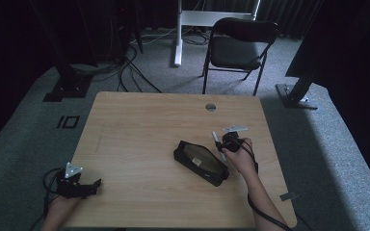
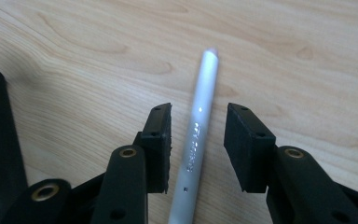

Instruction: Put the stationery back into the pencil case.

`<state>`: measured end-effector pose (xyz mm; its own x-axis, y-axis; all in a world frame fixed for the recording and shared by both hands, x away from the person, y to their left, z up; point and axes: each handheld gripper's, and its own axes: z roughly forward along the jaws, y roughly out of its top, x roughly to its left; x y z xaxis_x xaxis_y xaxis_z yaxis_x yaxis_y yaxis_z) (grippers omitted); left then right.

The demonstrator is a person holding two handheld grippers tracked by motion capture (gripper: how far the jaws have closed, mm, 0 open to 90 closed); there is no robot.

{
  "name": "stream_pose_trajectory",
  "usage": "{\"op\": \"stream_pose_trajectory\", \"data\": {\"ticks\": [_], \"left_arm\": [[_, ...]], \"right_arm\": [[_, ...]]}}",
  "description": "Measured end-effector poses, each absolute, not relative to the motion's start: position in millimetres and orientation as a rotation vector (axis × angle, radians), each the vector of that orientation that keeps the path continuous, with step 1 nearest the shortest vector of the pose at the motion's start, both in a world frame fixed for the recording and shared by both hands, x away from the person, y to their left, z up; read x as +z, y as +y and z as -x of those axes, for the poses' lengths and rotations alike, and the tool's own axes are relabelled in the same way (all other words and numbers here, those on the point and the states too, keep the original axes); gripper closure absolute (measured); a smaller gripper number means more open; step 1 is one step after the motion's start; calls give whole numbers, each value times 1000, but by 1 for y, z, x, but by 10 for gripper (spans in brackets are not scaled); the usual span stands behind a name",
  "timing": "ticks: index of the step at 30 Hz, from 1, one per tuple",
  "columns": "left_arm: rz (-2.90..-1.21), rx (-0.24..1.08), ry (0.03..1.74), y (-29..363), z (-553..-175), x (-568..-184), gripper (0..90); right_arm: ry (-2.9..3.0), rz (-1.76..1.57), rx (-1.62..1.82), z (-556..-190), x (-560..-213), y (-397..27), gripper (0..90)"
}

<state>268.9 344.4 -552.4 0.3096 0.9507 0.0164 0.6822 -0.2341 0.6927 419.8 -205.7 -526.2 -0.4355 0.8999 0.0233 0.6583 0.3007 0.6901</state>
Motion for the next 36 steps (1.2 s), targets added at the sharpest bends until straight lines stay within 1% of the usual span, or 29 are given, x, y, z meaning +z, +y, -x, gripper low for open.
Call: {"op": "stream_pose_trajectory", "data": {"ticks": [7, 12, 20, 24, 27, 36], "left_arm": [[-2000, 600, 1442, 344, -269, -552, 3], [-2000, 600, 1442, 344, -269, -552, 3], [-2000, 599, 1442, 344, -269, -552, 3], [-2000, 600, 1442, 344, -269, -552, 3], [-2000, 600, 1442, 344, -269, -552, 3], [-2000, 599, 1442, 344, -269, -552, 2]], "right_arm": [[2222, -1424, 880, -421, -535, -206, 646], [2223, -1425, 869, -421, -536, -206, 652], [2227, -1424, 852, -422, -537, -206, 690], [2217, -1427, 834, -421, -537, -206, 760], [2202, -1431, 827, -422, -537, -208, 781], [2220, -1439, 822, -424, -535, -208, 785]]}}
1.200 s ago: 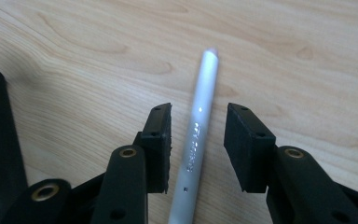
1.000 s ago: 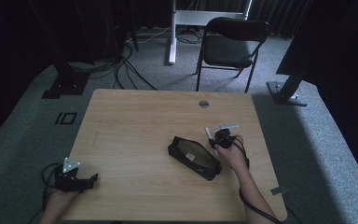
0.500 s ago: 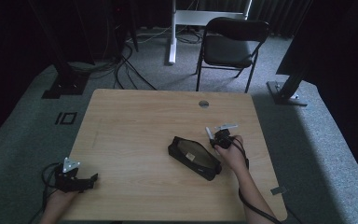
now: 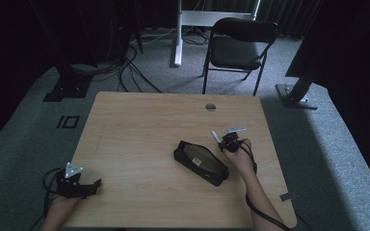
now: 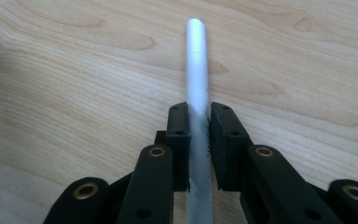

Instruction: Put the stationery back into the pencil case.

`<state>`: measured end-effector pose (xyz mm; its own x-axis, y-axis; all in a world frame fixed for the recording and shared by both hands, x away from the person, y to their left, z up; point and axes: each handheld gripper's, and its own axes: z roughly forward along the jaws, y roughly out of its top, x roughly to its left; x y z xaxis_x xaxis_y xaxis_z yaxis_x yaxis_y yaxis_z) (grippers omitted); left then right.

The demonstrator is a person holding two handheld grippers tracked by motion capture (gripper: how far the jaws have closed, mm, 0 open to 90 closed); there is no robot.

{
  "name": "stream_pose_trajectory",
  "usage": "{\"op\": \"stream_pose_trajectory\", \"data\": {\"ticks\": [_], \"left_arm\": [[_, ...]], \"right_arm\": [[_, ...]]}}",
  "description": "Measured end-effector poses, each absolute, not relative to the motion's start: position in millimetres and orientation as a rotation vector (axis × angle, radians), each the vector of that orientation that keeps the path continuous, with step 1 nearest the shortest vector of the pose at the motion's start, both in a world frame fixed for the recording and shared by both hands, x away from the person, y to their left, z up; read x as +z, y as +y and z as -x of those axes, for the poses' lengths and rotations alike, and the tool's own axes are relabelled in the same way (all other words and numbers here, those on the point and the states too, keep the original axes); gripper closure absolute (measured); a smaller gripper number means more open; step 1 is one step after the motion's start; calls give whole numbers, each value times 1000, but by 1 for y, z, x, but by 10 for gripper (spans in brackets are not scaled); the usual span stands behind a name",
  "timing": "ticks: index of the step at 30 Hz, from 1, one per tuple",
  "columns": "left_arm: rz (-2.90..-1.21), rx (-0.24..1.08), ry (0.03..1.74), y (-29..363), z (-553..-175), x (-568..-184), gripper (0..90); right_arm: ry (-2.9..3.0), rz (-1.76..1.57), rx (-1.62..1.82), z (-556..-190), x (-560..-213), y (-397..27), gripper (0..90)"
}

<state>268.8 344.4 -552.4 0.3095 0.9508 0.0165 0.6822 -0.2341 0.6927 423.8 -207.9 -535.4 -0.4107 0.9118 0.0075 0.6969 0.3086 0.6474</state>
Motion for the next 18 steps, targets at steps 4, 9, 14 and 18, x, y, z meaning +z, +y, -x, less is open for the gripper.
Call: {"op": "stream_pose_trajectory", "data": {"ticks": [4, 9, 14, 18], "left_arm": [[-1999, 600, 1442, 344, -269, -552, 3], [-1999, 600, 1442, 344, -269, -552, 3], [-1999, 600, 1442, 344, -269, -552, 3], [-1999, 600, 1442, 344, -269, -552, 3]], "right_arm": [[2235, -1466, 835, -426, -533, -211, 785], [2230, -1482, 874, -425, -527, -215, 784], [2215, -1470, 900, -422, -518, -220, 785], [2209, -1450, 910, -419, -505, -224, 784]]}}
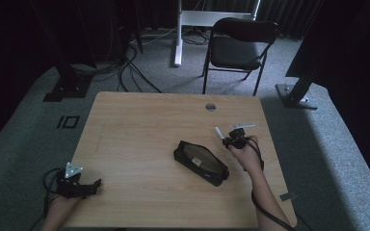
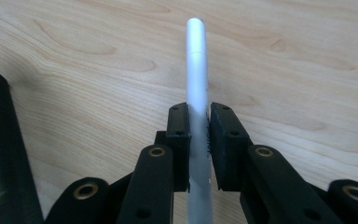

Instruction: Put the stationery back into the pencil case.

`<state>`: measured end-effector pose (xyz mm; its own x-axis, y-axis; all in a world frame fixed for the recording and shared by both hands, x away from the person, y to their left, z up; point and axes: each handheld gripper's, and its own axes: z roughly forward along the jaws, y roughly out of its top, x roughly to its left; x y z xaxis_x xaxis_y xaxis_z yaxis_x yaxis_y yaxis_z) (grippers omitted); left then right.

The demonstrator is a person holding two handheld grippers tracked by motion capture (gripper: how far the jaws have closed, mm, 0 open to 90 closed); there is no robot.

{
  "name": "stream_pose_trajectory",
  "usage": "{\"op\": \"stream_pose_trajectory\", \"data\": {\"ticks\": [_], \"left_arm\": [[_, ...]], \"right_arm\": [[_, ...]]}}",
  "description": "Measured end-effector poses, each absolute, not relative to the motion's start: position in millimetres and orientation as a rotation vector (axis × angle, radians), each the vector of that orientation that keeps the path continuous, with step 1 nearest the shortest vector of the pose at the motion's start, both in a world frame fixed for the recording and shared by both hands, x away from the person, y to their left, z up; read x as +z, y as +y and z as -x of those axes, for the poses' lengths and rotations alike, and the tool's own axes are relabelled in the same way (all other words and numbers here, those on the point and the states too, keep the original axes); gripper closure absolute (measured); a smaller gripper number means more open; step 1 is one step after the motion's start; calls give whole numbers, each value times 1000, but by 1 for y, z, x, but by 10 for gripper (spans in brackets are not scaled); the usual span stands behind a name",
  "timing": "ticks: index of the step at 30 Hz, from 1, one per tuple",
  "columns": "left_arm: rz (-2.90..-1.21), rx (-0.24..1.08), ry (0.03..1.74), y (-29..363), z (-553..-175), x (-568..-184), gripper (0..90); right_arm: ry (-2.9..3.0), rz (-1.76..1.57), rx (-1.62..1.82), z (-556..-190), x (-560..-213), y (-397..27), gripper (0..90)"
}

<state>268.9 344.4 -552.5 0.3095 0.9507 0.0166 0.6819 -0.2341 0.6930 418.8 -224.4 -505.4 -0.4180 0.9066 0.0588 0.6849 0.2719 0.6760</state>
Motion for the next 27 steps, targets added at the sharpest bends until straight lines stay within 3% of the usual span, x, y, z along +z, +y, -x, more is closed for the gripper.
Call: {"op": "stream_pose_trajectory", "data": {"ticks": [27], "left_arm": [[-2000, 600, 1442, 344, -269, -552, 3]], "right_arm": [[2217, -1254, 1075, -394, -437, -211, 785]]}}
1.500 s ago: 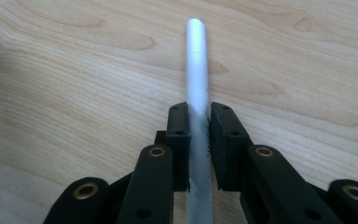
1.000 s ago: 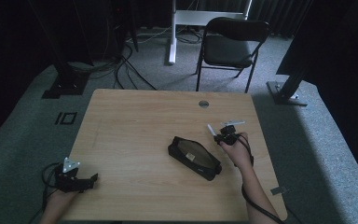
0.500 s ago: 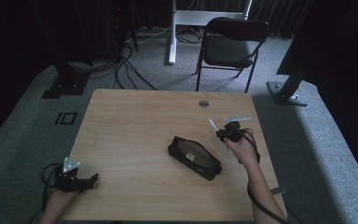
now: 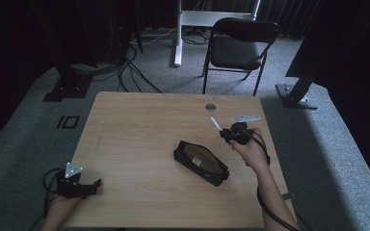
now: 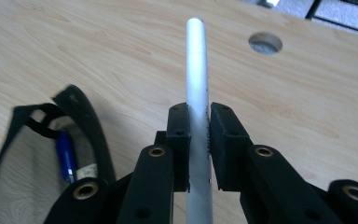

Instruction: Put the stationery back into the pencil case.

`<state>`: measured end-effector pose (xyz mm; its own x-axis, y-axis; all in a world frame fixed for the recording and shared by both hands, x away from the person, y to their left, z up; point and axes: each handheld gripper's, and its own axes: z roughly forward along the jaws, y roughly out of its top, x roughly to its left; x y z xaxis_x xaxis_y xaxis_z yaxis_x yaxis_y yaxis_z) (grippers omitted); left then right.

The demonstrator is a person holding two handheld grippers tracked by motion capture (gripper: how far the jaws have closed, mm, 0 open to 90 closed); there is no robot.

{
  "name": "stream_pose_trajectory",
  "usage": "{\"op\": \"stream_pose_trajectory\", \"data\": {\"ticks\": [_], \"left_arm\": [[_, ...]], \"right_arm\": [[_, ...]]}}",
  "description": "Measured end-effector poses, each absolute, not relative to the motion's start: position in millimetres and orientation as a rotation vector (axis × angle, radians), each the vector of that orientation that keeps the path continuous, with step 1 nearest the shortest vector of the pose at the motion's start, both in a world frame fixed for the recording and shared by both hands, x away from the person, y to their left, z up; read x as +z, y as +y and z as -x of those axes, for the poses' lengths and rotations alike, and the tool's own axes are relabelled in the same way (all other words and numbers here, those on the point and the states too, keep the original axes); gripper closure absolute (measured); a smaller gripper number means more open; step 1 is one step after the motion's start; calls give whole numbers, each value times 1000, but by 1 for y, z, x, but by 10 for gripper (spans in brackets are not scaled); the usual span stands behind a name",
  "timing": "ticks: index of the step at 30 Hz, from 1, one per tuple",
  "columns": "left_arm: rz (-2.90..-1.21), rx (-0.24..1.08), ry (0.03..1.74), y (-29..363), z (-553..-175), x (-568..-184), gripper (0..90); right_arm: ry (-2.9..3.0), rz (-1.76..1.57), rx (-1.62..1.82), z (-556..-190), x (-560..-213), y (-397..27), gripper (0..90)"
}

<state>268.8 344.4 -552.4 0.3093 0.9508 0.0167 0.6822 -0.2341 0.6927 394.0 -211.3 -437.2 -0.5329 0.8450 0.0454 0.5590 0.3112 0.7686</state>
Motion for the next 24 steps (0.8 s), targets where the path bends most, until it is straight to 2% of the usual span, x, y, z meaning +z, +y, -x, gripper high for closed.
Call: {"op": "stream_pose_trajectory", "data": {"ticks": [12, 24], "left_arm": [[-2000, 600, 1442, 344, -269, -552, 3], [-2001, 601, 1440, 344, -269, -552, 2]], "right_arm": [[2277, -1058, 1175, -378, -412, -192, 784], [2317, -890, 1248, -370, -405, -181, 784]]}}
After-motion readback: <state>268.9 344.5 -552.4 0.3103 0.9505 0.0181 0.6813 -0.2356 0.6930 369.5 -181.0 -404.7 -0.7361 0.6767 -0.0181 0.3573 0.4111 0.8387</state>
